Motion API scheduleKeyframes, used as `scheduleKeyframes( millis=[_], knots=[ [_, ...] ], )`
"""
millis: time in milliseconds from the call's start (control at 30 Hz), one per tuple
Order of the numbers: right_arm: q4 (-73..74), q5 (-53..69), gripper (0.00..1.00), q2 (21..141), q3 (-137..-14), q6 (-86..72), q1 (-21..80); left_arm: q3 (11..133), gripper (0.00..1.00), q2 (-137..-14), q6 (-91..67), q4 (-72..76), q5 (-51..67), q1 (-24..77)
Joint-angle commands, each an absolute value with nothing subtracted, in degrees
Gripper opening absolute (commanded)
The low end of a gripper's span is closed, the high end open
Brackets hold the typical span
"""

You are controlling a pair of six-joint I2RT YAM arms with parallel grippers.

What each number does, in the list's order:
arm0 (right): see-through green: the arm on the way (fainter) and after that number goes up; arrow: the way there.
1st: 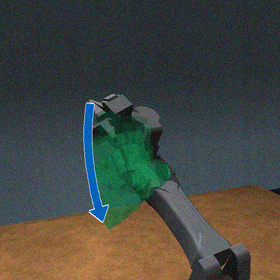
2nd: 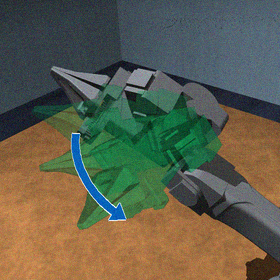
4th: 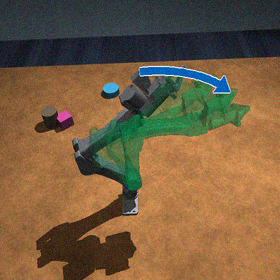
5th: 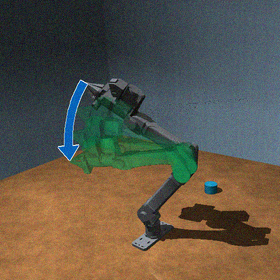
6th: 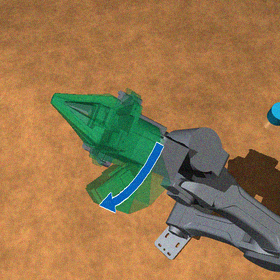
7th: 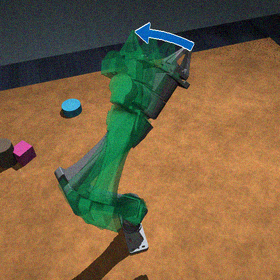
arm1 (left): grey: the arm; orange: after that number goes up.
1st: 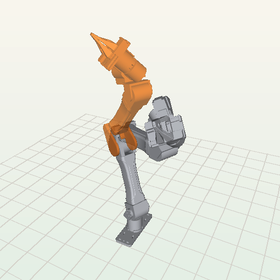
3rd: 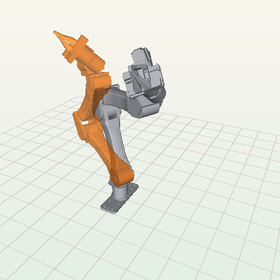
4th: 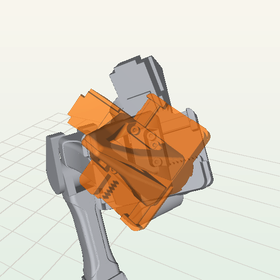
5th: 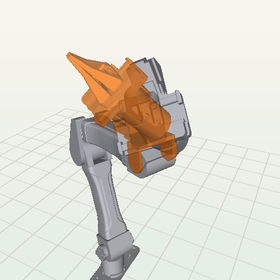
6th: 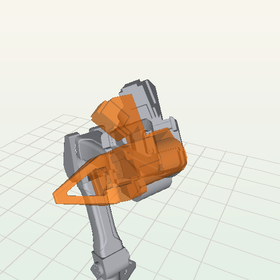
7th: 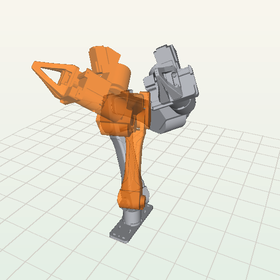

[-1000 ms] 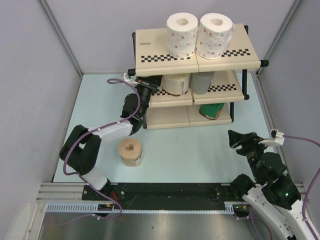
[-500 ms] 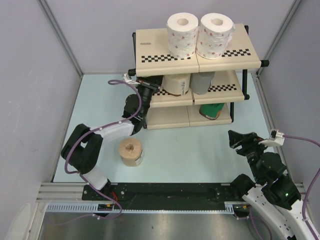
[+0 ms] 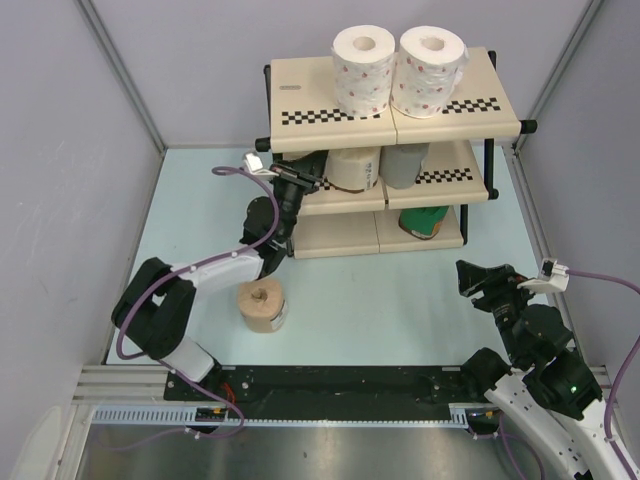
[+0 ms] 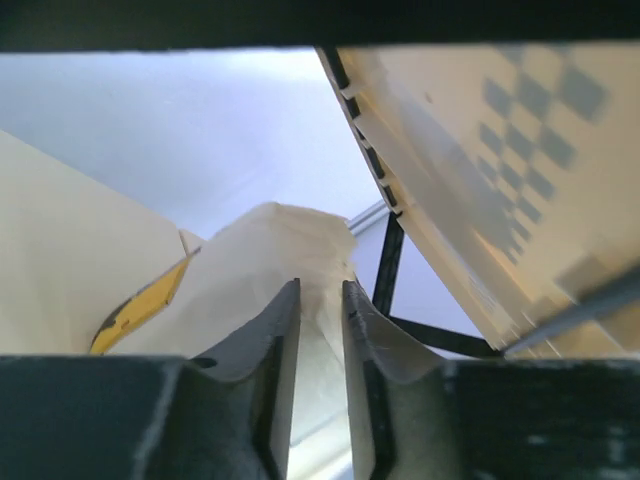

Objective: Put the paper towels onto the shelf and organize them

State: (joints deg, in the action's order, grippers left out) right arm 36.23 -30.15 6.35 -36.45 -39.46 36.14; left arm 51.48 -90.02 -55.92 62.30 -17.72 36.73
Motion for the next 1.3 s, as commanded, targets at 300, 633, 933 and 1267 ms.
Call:
scheduleKeyframes(
  millis=[300, 633, 933, 1267],
  knots=[
    [36.47, -30.85, 0.68, 6.33, -37.44, -41.4, 36.12, 38.59, 0.41, -75.77, -54.41, 64.87, -18.29, 37.27],
    [34.19, -30.41, 0.72, 7.82, -37.79, -35.86, 36.04, 24.45, 0.76, -49.86, -51.34, 46.7, -18.89, 37.09],
    [35.77, -29.62, 0.73, 13.17, -37.97, -39.19, 36.04, 25.57, 1.0, -21.28, -48.16, 4.69, -27.59, 36.74],
    [35.95, -30.5, 0.73, 15.29, -37.88, -40.78, 36.12, 38.76, 0.99, -28.47, -55.1, -39.7, -30.07, 36.74]
  ],
)
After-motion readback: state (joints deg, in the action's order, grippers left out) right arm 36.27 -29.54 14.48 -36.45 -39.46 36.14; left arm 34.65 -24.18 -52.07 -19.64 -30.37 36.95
